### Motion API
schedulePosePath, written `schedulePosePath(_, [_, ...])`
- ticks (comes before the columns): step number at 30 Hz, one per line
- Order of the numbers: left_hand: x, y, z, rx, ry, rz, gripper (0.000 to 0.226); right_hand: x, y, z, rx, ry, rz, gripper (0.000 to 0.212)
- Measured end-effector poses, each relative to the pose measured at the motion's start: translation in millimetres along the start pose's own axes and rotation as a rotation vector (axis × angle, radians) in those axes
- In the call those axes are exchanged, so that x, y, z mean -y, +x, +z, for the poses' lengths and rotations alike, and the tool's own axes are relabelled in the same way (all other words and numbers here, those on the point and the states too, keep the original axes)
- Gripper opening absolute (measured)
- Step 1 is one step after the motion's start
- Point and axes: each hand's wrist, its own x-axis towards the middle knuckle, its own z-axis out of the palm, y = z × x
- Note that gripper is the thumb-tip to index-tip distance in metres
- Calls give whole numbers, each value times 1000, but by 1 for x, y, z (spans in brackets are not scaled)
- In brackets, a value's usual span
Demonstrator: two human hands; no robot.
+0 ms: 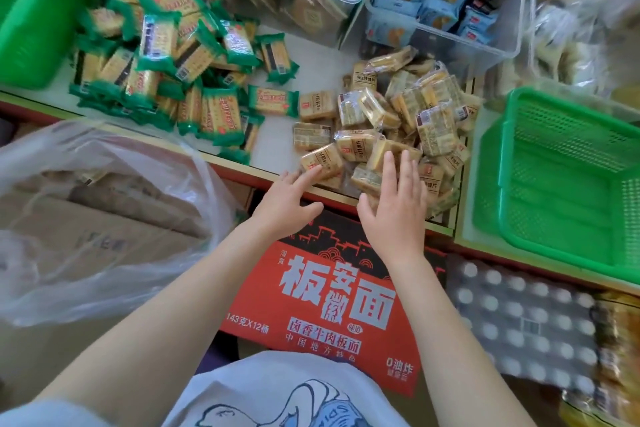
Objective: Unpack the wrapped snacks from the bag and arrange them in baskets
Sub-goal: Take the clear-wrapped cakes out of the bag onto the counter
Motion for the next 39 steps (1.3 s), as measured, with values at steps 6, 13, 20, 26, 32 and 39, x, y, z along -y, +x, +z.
schedulePosePath(6, [53, -45, -35, -575, -180, 59, 25, 86, -26, 15, -60, 328, -221, 50])
schedulePosePath(13, [226, -111, -81, -520, -142, -564, 34, 246, -41, 93, 465, 542, -351, 46])
schedulePosePath(20, [334, -133, -133, -694, 251, -380, 46, 364, -21, 185, 828, 592, 12, 35])
schedulePosePath(26, [390, -109, -183, -492, 405, -370, 67, 438, 9, 199, 647, 972, 291, 59])
schedulePosePath(32, [410, -65, -223, -373, 388, -391, 79, 469, 48, 174, 563, 917, 20, 61])
schedulePosePath(39, [420, -27, -243, -263, 238, -402, 91, 487, 69, 185, 597, 945, -90, 57])
